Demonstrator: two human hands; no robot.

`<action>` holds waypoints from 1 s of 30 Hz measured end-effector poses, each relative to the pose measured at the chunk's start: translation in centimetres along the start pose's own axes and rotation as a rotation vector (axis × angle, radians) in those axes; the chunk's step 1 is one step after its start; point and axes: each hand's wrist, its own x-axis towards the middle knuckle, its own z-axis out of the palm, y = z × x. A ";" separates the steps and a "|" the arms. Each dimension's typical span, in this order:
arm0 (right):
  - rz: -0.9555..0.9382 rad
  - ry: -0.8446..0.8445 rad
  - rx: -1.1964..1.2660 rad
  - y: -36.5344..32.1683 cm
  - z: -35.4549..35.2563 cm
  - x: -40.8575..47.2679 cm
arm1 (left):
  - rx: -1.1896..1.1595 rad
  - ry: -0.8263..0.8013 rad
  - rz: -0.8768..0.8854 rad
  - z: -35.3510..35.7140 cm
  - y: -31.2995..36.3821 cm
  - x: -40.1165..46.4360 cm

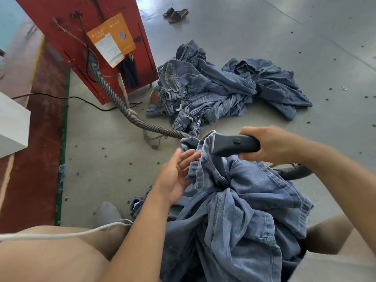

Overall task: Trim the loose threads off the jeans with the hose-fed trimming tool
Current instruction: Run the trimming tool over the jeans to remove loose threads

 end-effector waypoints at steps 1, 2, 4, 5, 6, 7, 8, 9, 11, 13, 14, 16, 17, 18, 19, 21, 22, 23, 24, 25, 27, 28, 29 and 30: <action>0.002 -0.017 -0.018 0.0 0.5 0.2 | 0.132 -0.008 0.039 0.1 0.1 -0.1; 0.009 -0.022 -0.030 0.0 0.9 0.4 | 0.293 -0.023 0.082 0.3 0.1 -0.4; 0.028 -0.008 -0.036 -0.1 1.4 0.7 | 0.594 -0.075 0.198 0.2 -0.5 -0.4; 0.034 0.000 -0.030 -0.2 1.5 0.9 | 0.651 -0.092 0.236 0.2 -0.8 -0.2; 0.035 0.000 -0.020 -0.4 1.5 1.1 | 0.607 -0.086 0.235 0.4 -0.9 -0.4; 0.030 -0.010 -0.010 -0.6 1.5 1.2 | 0.524 -0.072 0.203 0.4 -1.0 -0.4; 0.017 -0.023 -0.002 -0.9 1.5 1.3 | 0.421 -0.082 0.157 0.3 -1.0 -0.4; -0.001 -0.035 0.003 -1.2 1.5 1.3 | 0.345 -0.118 0.118 0.2 -1.0 -0.4; -0.053 -0.043 0.017 -2.0 1.5 1.3 | 0.299 -0.184 0.074 0.1 -0.8 -0.7; -0.104 0.008 0.051 -2.9 1.4 1.2 | 0.253 -0.186 0.053 -0.1 -0.9 -0.7; -0.114 0.062 0.086 -3.2 1.1 1.3 | 0.205 -0.151 0.045 -0.1 -0.7 -0.8; -0.103 0.184 0.163 -3.0 0.2 1.2 | 0.105 -0.059 0.016 -0.2 -0.6 -0.7; -0.085 0.224 0.174 -2.6 -0.4 1.2 | 0.061 -0.014 0.002 -0.3 -0.5 -0.6; -0.064 0.237 0.165 -2.0 -1.0 1.1 | 0.015 0.032 -0.016 -0.3 -0.5 -0.6; -0.043 0.225 0.146 -1.4 -1.4 0.9 | -0.033 0.076 -0.038 -0.5 -0.4 -0.5; -0.016 0.147 0.088 -0.3 -1.5 0.7 | -0.124 0.156 -0.087 -0.9 -0.4 -0.3; -0.012 0.089 0.049 -0.1 -1.1 0.6 | -0.153 0.175 -0.101 -1.0 -0.4 -0.3; -0.017 0.024 0.008 -0.2 -0.5 0.6 | -0.171 0.180 -0.107 -1.0 -0.4 -0.2; -0.028 -0.042 -0.036 -0.5 0.3 0.6 | -0.179 0.181 -0.108 -1.1 -0.5 -0.1; -0.045 -0.101 -0.082 -0.9 1.3 0.7 | -0.190 0.165 -0.110 -1.1 -0.5 -0.1; -0.098 -0.175 -0.169 -2.1 3.3 0.7 | -0.203 0.089 -0.105 -0.9 -0.6 -0.1; -0.131 -0.184 -0.199 -2.7 4.1 0.6 | -0.193 0.053 -0.097 -0.9 -0.6 -0.1; -0.162 -0.176 -0.217 -3.1 4.8 0.6 | -0.173 0.023 -0.096 -0.9 -0.6 -0.1; -0.190 -0.157 -0.220 -3.6 5.3 0.6 | -0.156 -0.001 -0.099 -0.9 -0.5 -0.1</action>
